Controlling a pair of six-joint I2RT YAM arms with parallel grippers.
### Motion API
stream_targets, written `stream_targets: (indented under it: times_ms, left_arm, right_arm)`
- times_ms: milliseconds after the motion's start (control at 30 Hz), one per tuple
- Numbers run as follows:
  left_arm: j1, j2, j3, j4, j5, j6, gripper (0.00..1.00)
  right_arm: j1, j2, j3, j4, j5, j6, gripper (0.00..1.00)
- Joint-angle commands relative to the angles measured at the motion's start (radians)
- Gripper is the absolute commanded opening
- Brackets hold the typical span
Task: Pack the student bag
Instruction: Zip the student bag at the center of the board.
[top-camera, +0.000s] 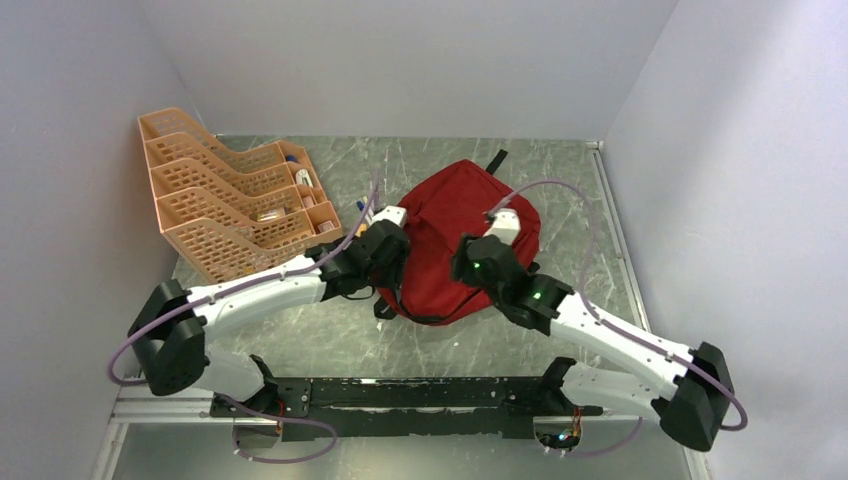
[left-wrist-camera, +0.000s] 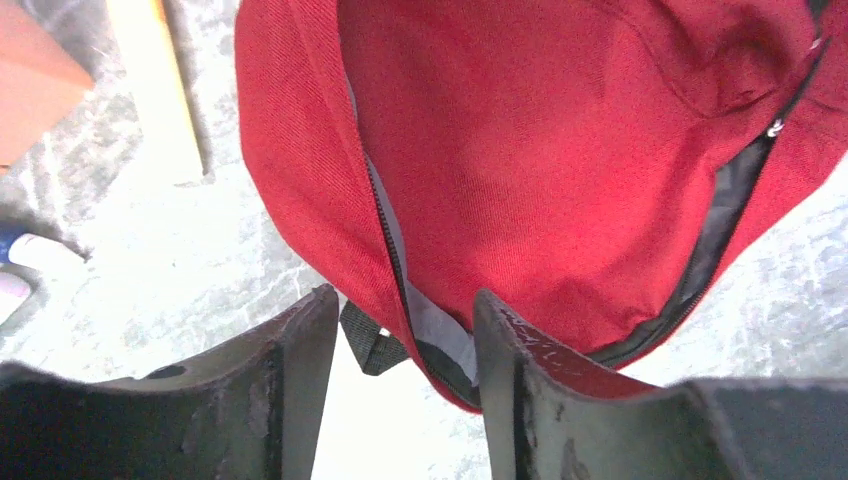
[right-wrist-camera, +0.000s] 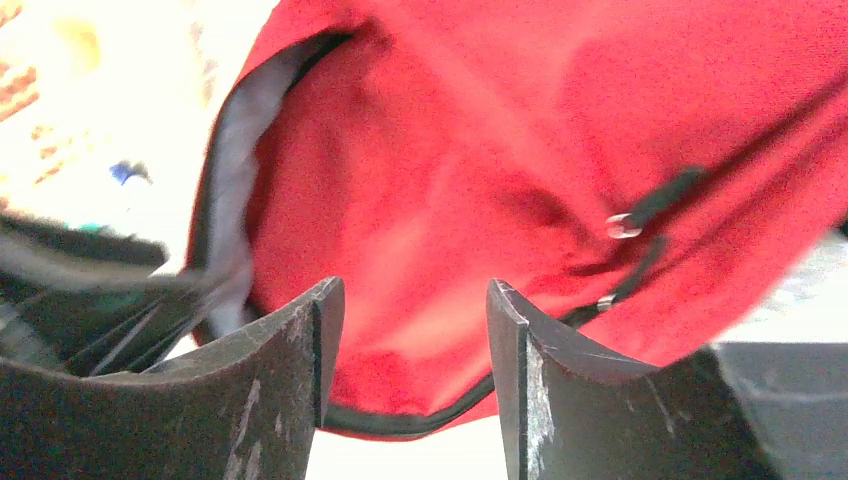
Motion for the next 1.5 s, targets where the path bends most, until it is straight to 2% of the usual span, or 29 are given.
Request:
stream_targets:
  times_ms: [0,100,300,467,633,800,933,1133,1233,1400,1467]
  left_arm:
    - [-0.001,-0.085,0.053,-0.031,-0.02,0.067,0.6]
    - [-0.012,-0.116,0.094,-0.035,-0.014,0.113,0.63]
    - [-0.096,-0.127,0.137,0.055,0.038,0.173,0.7]
    - [-0.169,-0.004,0.202,0.124,0.096,0.221,0.75]
    - [-0.2,0.127,0.274,0.174,0.125,0.236,0.75]
    - [-0.2,0.214,0.304,0.264,0.174,0.231,0.74]
    - [-0.201,0.284,0.347,0.304,0.225,0.229,0.69]
    - [-0.2,0.391,0.407,0.323,0.275,0.211,0.67]
    - [-0.2,0.441,0.436,0.324,0.292,0.202,0.66]
    - [-0.202,0.514,0.48,0.319,0.309,0.181,0.65]
    - [-0.202,0.537,0.482,0.329,0.309,0.169,0.64]
  right_arm:
    - [-0.186,-0.075,-0.07,-0.094,0.065,0.062,0.58]
    - [-0.347,-0.134,-0.11,-0.078,-0.031,0.06,0.59]
    - [-0.535,-0.216,-0.171,-0.099,-0.084,0.085,0.62]
    - [-0.673,-0.243,-0.278,-0.043,-0.226,0.098,0.64]
    - [-0.79,-0.168,-0.333,0.074,-0.419,0.083,0.65]
    - [-0.853,-0.082,-0.365,0.21,-0.564,0.084,0.64]
    - [-0.872,-0.048,-0.397,0.286,-0.64,0.095,0.63]
    - [-0.878,0.015,-0.438,0.35,-0.69,0.1,0.59]
    - [-0.882,0.036,-0.455,0.378,-0.716,0.112,0.54]
    - [-0.885,0.033,-0.47,0.394,-0.73,0.11,0.35]
    - [-0.887,0.031,-0.47,0.387,-0.728,0.103,0.33]
